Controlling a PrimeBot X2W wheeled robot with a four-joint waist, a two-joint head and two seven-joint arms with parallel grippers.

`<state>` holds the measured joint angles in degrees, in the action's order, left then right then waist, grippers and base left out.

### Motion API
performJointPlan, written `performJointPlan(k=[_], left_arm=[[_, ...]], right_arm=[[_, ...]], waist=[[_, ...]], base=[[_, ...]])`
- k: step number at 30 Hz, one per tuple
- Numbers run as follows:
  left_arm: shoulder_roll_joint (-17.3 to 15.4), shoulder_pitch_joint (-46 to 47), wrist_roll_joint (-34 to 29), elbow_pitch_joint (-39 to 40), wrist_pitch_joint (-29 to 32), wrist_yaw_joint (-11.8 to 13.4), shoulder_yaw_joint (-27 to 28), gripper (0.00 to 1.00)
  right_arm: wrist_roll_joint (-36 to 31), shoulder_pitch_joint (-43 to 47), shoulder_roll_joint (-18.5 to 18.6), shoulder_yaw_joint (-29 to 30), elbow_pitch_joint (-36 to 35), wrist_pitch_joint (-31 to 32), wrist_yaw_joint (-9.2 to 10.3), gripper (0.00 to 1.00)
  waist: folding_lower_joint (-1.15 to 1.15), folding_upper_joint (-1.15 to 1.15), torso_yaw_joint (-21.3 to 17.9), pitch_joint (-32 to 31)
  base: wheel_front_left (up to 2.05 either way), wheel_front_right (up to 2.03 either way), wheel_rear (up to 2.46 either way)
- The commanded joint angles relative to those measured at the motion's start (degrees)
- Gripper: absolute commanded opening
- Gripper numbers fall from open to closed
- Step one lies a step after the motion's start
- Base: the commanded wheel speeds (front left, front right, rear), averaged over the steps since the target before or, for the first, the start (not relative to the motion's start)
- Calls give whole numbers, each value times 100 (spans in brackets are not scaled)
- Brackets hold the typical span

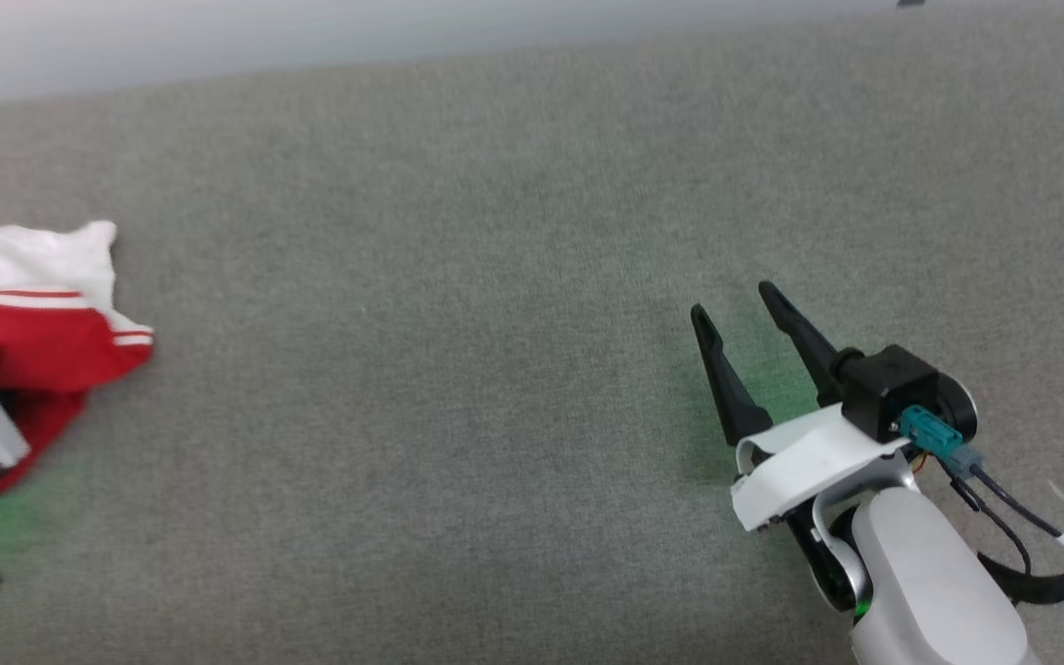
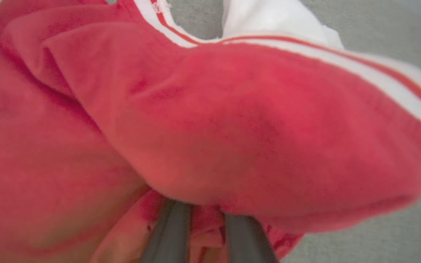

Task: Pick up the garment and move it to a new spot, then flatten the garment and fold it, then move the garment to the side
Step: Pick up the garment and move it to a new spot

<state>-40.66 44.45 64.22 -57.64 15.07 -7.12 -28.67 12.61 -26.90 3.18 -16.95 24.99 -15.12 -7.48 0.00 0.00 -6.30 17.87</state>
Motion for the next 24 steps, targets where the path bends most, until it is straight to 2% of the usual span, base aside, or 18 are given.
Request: performJointPlan(k=[1, 5, 12, 20, 24], left_arm=[[196, -128, 34, 77, -46, -62, -98, 0], [35, 82, 154, 497, -382, -41, -151, 0], [-29, 300, 117, 2042, -603, -41, -853, 0], [-134, 452, 533, 4040, -288, -41, -1705, 0], [179, 686, 500, 4558, -87, -41, -2233, 0]], right_arm=[[47, 101, -10, 20, 11, -3, -2, 100], [154, 276, -11, 67, 44, -3, -2, 100], [344, 522, -21, 163, -40, -3, -2, 100], [620, 685, -27, 306, -354, -3, -2, 100], [759, 748, -25, 464, -556, -3, -2, 100]], waist=[[0, 0, 128, -324], [0, 0, 187, -634], [0, 0, 87, -933], [0, 0, -460, -789], [0, 0, -794, -568]], base=[[0, 0, 0], [0, 0, 0], [0, 0, 0], [0, 0, 0], [0, 0, 0]])
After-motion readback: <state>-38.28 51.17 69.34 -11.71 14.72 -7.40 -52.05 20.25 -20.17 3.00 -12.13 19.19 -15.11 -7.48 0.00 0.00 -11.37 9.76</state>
